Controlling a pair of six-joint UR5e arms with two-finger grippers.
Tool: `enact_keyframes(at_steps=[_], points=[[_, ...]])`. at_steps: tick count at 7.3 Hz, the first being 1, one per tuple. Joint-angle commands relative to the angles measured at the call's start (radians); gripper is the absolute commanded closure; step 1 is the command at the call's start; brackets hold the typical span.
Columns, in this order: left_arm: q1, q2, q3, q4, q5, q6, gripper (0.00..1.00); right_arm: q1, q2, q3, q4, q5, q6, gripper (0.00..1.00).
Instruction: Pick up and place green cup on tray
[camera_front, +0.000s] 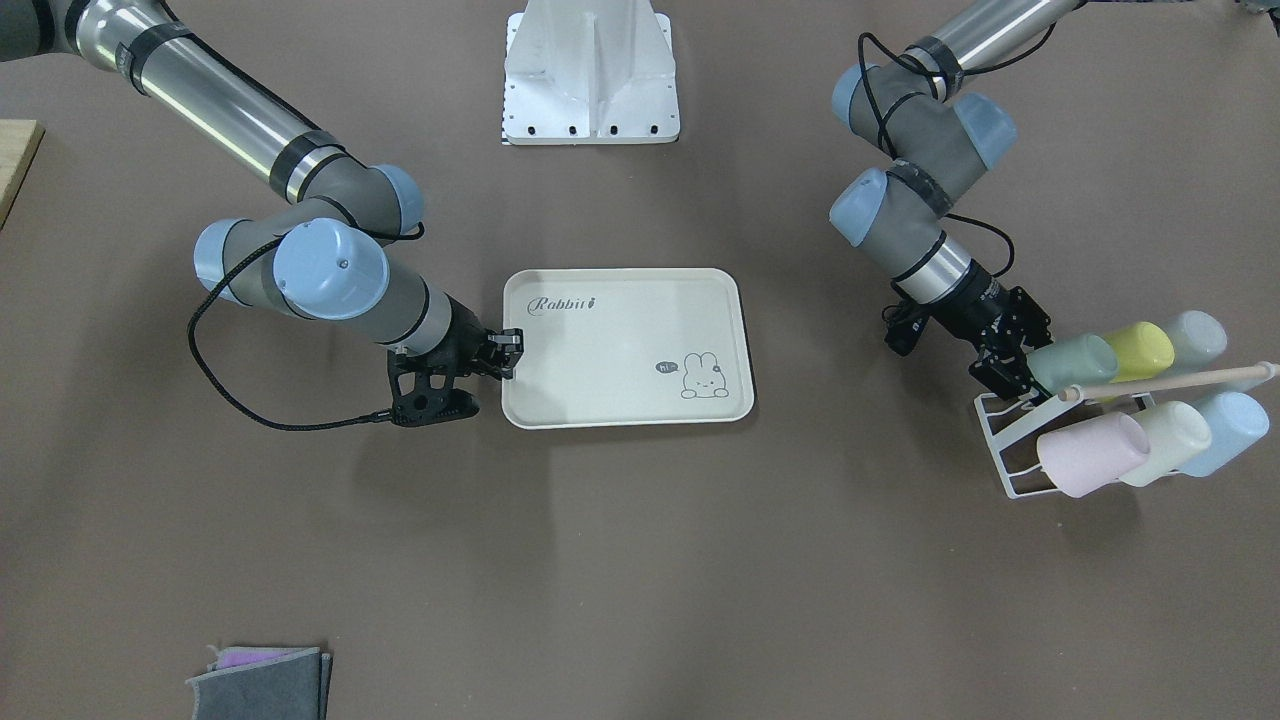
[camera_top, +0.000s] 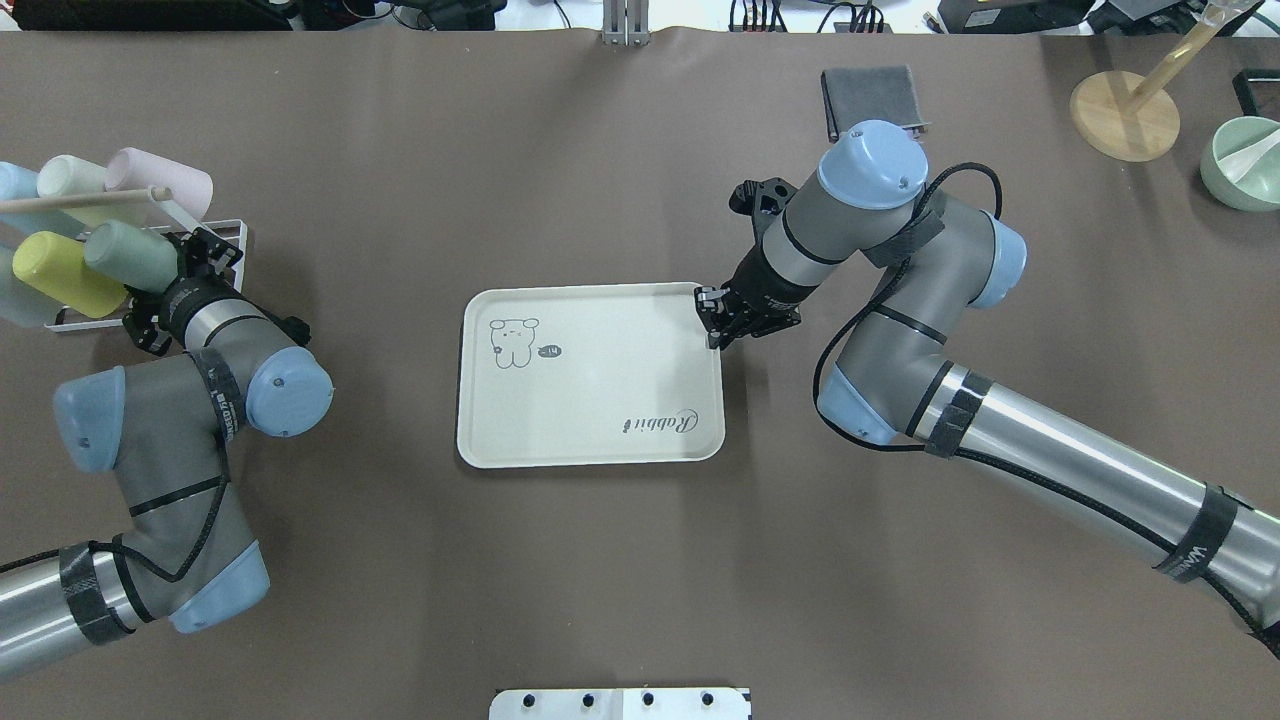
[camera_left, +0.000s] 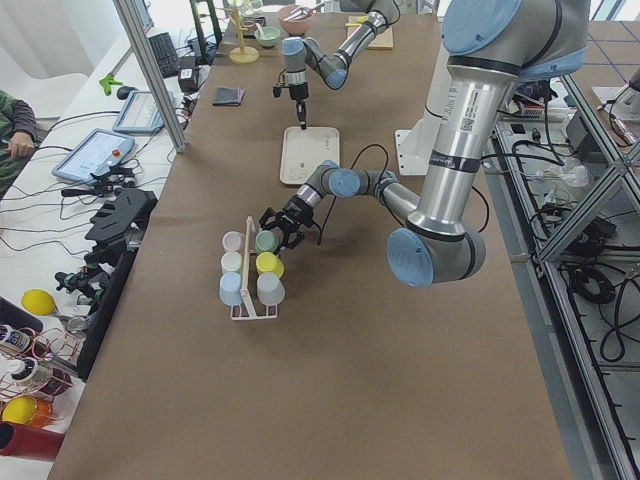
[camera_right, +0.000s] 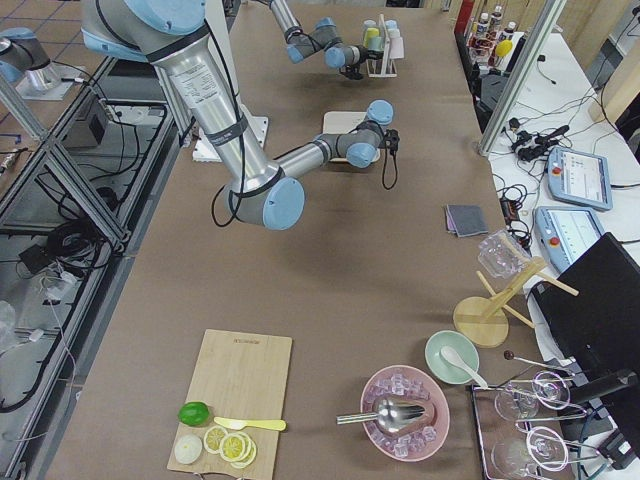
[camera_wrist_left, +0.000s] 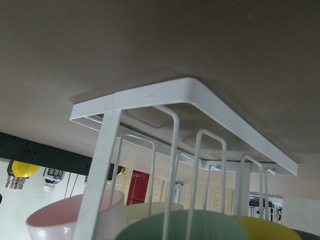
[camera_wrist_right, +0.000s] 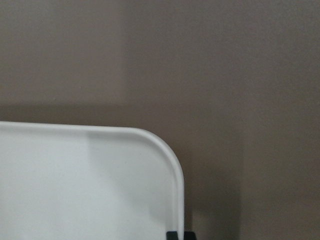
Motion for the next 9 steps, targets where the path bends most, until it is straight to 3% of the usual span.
enact_keyframes(at_steps=[1,3,4,6,8,9], points=[[0.0,0.002,-0.005,0.002,0.009,-0.001,0.5,0.045,-0.029,0.012,-0.008,-0.016,-0.004,0.0],[-0.003,0.008,-0.018,0.003,0.037,0.001,0.51,0.189,-0.115,0.038,-0.017,0.002,-0.022,0.0],[-0.006,0.014,-0.029,0.006,0.037,0.001,0.52,0.256,-0.14,0.072,-0.099,0.018,-0.091,0.0],[-0.008,0.031,-0.063,0.038,0.038,0.001,0.52,0.413,-0.245,0.213,-0.411,0.018,-0.473,0.0],[-0.008,0.071,-0.162,0.122,0.037,0.001,0.52,0.529,-0.472,0.406,-0.543,0.024,-0.643,0.0],[-0.008,0.08,-0.208,0.171,0.038,0.001,0.52,0.606,-0.579,0.449,-0.557,0.044,-0.774,0.0]])
